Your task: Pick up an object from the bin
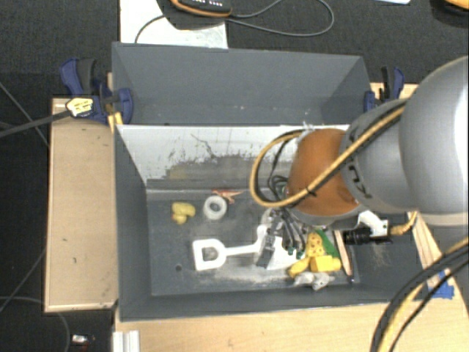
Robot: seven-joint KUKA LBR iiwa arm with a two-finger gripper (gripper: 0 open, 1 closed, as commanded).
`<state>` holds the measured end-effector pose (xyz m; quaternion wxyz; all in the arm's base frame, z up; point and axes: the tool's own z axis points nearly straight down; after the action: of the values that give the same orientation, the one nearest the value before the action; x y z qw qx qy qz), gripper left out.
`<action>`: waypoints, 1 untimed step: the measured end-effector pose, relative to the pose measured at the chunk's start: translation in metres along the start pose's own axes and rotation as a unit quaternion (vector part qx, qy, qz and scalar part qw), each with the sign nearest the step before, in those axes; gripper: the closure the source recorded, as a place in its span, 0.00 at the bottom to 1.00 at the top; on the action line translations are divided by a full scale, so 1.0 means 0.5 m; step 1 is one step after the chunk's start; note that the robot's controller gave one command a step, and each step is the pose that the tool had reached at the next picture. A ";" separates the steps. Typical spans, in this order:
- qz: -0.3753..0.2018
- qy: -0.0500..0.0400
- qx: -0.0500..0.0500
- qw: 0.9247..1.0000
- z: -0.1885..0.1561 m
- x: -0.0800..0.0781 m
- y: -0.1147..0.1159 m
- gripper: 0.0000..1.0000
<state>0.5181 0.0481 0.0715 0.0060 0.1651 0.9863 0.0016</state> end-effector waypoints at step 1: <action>-0.001 0.000 0.000 1.000 0.000 0.000 0.000 1.00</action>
Offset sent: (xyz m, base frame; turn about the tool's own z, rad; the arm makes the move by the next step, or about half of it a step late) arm 0.0000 0.0000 0.0000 0.0000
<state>0.5182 0.0481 0.0716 0.0062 0.1646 0.9863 0.0015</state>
